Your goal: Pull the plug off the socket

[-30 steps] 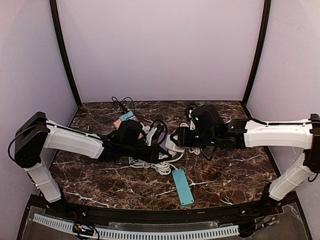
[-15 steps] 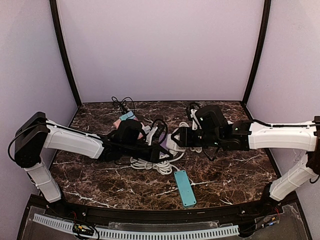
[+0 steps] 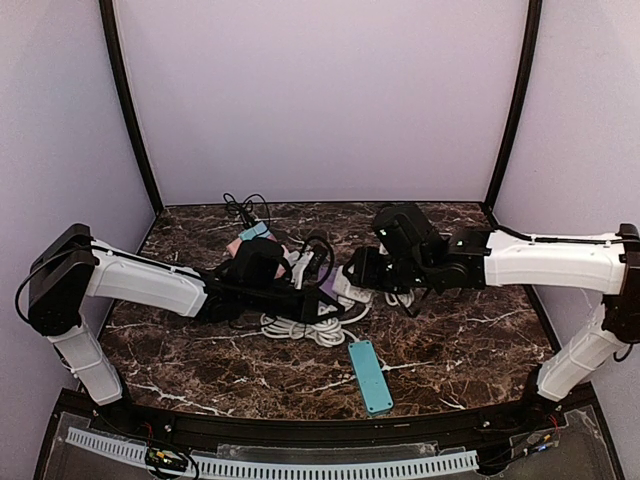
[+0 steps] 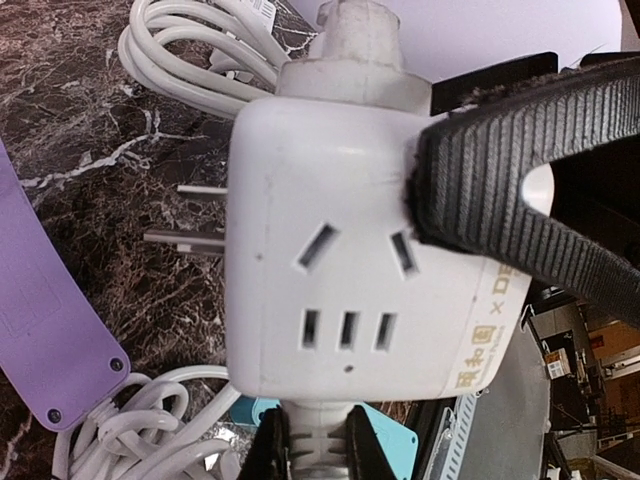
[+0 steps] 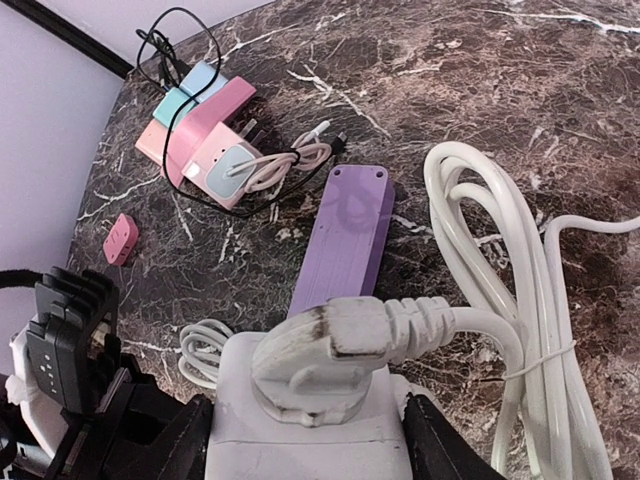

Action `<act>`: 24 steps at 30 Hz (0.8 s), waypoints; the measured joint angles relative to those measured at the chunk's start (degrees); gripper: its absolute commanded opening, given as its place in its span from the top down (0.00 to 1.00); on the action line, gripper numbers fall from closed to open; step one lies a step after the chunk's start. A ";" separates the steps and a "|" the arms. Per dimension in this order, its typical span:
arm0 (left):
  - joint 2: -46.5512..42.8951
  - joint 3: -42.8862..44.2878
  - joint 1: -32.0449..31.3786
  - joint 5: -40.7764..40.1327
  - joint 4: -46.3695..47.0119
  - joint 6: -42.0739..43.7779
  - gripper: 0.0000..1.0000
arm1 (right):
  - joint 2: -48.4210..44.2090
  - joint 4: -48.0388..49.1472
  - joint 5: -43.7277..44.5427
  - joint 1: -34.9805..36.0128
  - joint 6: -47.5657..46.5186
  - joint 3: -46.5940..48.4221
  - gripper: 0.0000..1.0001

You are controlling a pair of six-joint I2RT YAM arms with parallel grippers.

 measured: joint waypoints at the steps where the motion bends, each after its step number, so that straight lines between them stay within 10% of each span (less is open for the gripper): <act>1: 0.00 0.00 -0.13 -0.11 0.00 -0.02 0.99 | 0.48 -0.96 0.57 0.15 0.79 0.79 1.00; 24: 0.00 0.00 -0.63 -0.96 0.28 -0.17 0.99 | -2.45 2.62 0.02 0.26 -1.14 -3.19 1.00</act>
